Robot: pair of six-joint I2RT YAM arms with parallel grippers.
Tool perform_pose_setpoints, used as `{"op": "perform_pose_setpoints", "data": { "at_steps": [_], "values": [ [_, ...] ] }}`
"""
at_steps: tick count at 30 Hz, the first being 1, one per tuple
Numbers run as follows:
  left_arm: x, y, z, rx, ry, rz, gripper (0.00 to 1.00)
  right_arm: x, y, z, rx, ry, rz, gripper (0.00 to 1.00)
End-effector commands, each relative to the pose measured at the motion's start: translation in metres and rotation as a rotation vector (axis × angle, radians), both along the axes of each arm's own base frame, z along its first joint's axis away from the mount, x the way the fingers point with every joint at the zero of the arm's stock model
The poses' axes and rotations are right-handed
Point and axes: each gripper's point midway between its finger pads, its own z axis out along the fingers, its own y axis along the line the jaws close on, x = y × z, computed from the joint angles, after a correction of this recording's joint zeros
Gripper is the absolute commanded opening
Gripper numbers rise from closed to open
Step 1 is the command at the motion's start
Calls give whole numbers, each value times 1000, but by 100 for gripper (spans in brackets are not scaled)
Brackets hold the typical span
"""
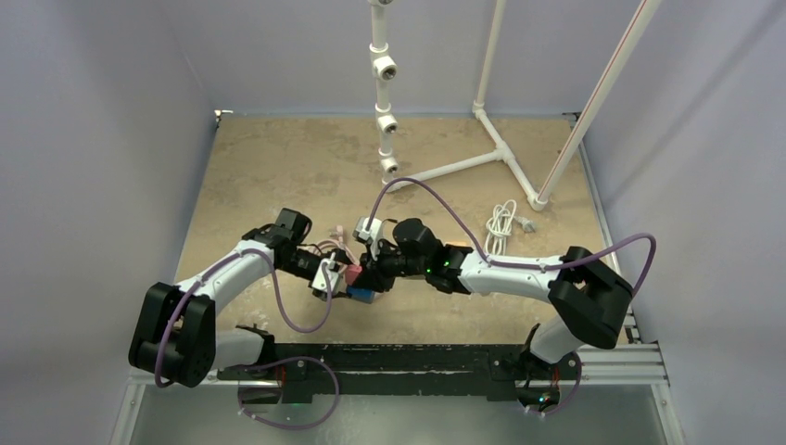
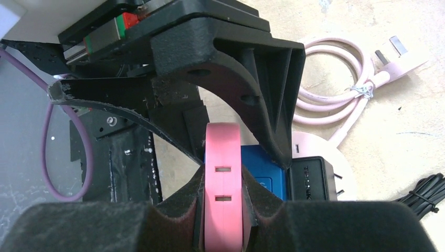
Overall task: Insert the plug
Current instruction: Insert the plug into the socket.
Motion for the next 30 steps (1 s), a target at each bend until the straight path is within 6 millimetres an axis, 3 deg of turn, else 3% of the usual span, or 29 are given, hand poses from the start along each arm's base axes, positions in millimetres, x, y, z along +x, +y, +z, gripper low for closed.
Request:
{"op": "perform_pose_setpoints", "data": {
  "at_steps": [1, 13, 24, 30],
  "values": [
    [12, 12, 0, 65, -85, 4, 0, -7, -35, -51, -173, 127, -56, 0],
    [6, 11, 3, 50, -77, -15, 0, 1, -37, -56, -190, 132, -80, 0],
    [5, 14, 3, 67, -44, 14, 0, 8, -54, -84, -297, 153, -162, 0],
    [3, 22, 4, 76, -31, 18, 0, 8, -53, -93, -327, 180, -160, 0]
  ]
}}
